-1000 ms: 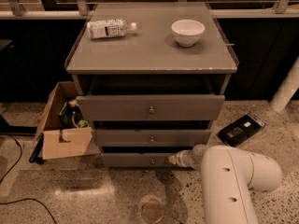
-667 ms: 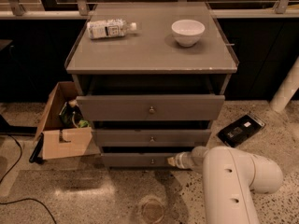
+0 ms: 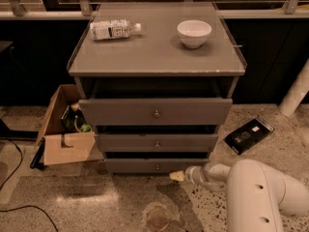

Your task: Close bottom drawer

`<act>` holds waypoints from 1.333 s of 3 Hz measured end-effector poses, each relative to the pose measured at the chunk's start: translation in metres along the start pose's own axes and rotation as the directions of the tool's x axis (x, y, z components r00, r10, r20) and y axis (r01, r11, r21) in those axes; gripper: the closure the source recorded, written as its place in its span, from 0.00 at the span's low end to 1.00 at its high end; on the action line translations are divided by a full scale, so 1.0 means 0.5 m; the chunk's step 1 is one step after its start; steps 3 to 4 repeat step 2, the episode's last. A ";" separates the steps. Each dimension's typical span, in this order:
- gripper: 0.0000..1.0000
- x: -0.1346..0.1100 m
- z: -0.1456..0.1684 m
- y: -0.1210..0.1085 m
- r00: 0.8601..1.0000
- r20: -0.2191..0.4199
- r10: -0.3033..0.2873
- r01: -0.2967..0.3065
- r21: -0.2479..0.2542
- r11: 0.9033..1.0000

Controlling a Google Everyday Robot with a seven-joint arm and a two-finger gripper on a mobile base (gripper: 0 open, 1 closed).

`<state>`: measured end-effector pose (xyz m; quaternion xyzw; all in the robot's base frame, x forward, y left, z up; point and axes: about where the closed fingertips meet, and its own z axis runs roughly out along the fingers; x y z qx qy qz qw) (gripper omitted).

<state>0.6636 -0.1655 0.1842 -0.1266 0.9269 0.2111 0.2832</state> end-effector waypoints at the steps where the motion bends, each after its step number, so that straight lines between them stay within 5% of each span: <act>1: 0.00 0.017 -0.016 0.009 1.000 0.001 0.010 -0.010 0.020 1.000; 4: 0.00 0.017 -0.016 0.009 1.000 0.001 0.010 -0.010 0.020 1.000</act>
Offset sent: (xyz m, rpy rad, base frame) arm -0.0098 -0.0010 0.0028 -0.0092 -0.0002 -0.0169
